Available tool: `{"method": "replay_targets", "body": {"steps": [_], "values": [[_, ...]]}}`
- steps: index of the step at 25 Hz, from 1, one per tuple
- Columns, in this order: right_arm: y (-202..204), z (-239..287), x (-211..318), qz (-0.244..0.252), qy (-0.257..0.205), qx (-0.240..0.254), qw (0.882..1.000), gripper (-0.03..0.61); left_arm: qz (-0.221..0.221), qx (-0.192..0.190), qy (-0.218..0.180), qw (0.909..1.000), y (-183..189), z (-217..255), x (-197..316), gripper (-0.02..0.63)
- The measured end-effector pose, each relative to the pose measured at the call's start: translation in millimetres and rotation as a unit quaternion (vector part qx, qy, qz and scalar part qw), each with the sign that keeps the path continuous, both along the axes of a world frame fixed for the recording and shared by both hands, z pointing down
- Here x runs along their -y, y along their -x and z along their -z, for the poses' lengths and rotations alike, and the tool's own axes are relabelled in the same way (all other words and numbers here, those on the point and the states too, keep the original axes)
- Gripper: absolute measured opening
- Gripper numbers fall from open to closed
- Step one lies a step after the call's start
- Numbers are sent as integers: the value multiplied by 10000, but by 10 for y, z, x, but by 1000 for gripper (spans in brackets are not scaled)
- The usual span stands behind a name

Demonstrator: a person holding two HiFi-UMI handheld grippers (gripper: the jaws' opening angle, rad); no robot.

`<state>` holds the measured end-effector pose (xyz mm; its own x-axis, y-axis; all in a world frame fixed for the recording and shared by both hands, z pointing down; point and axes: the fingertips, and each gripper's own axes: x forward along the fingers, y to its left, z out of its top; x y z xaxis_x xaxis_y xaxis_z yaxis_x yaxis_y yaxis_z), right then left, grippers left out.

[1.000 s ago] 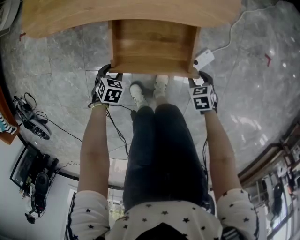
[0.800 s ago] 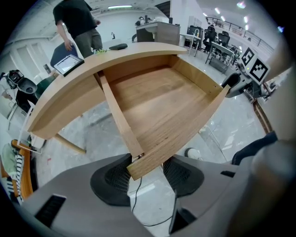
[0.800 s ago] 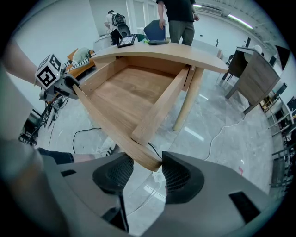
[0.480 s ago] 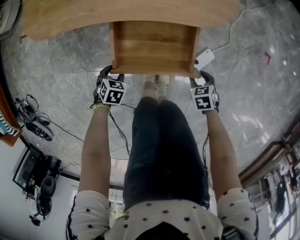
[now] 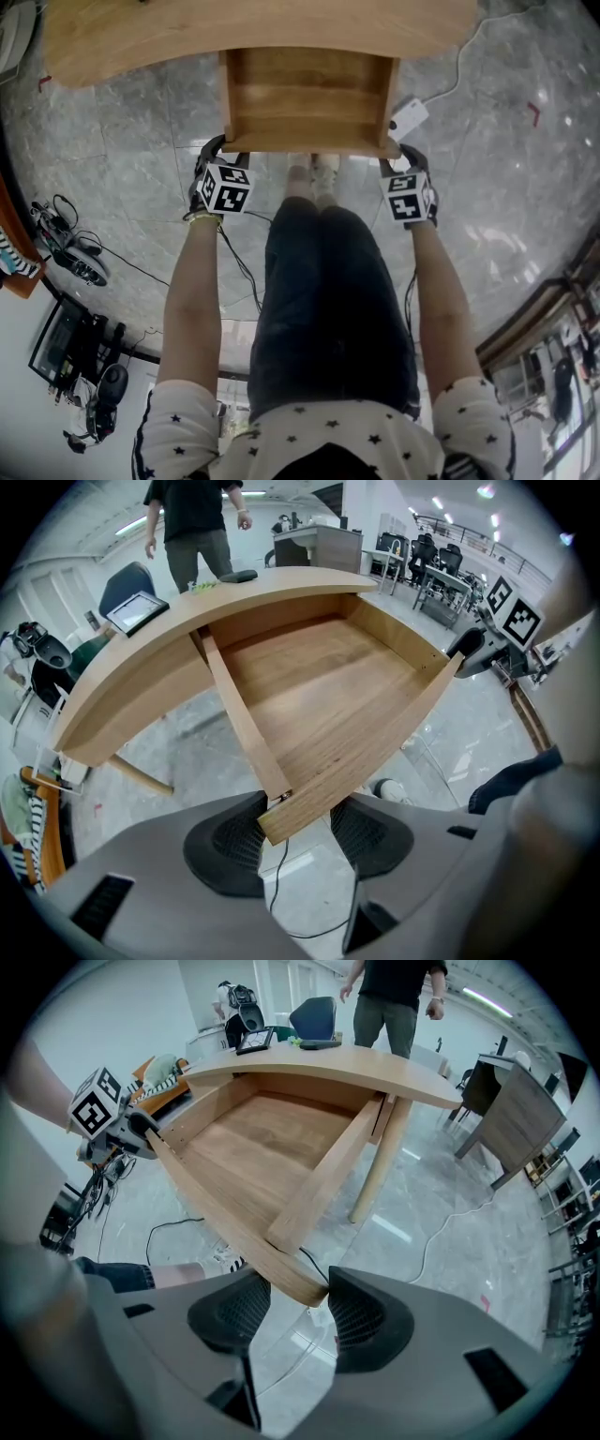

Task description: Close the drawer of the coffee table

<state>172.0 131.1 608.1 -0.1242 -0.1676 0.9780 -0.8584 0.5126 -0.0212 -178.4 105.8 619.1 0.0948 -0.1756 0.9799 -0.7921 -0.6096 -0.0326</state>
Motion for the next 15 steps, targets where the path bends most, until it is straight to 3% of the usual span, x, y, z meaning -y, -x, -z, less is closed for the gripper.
{"method": "replay_targets", "body": {"steps": [15], "values": [[-14,-7,101,22,-33,9,10000,202,-21,-12,-70,10000,-14,-6,113,218]]}}
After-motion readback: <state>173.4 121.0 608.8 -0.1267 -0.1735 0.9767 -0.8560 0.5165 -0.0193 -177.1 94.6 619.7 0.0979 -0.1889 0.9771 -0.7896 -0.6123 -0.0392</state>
